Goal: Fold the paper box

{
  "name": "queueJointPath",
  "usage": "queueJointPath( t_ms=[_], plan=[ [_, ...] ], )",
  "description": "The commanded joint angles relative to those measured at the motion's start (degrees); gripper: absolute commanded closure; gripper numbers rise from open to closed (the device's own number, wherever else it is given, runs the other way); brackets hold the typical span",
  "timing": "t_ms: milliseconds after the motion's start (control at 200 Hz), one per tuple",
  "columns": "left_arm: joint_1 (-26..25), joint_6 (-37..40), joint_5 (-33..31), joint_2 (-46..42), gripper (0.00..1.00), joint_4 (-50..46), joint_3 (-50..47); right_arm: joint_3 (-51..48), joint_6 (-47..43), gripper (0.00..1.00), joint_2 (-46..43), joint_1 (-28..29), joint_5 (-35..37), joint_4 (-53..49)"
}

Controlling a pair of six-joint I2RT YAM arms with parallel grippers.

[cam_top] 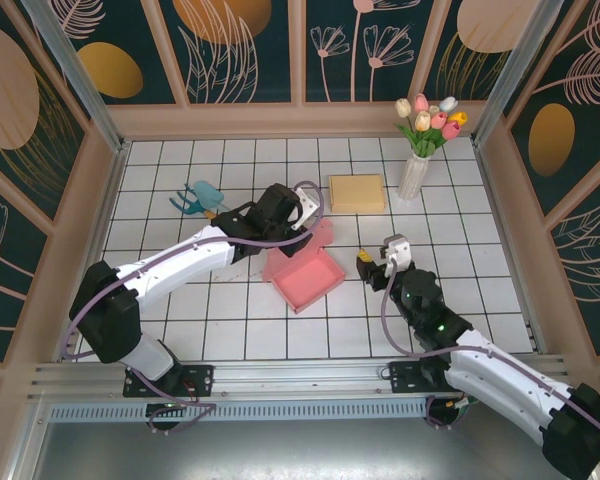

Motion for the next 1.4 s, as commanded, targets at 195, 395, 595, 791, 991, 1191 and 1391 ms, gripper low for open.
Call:
queueJointPath(
  t_ms=[195, 395, 595, 791, 991, 1191, 1391],
  plan=[
    [0.1, 2.3, 1.6, 3.1, 0.71, -4.4, 2.3, 8.2, -17.6, 0.3, 12.4, -6.2, -14.6, 7.6],
    [0.1, 4.1, 1.5, 2.8, 1.0, -5.3, 3.3, 13.4, -27.8, 0.3, 21.1, -19.7, -37.3, 6.4],
    [0.1, 7.4, 4.4, -0.1, 1.0, -2.9, 1.9, 19.5, -36.3, 0.3, 28.1, -25.3, -42.5, -1.4],
    [0.2, 15.7, 12.8, -3.8, 1.0, -0.7, -1.3, 23.0, -44.7, 0.3, 31.2, -26.5, -51.9, -5.3],
    [0.0, 20.5, 19.2, -5.9, 1.0, 1.8, -4.8, 27.4, -50.1, 0.34, 35.2, -26.3, -63.0, -12.0],
    [0.1, 21.7, 20.1, -4.7, 1.0, 1.8, -5.1, 28.2, -54.7, 0.35, 35.9, -26.3, -66.8, -17.0],
    [0.0, 21.7, 20.3, -5.1, 1.0, 2.6, -5.4, 30.6, -57.8, 0.37, 38.4, -26.0, -72.3, -23.9]
  ],
)
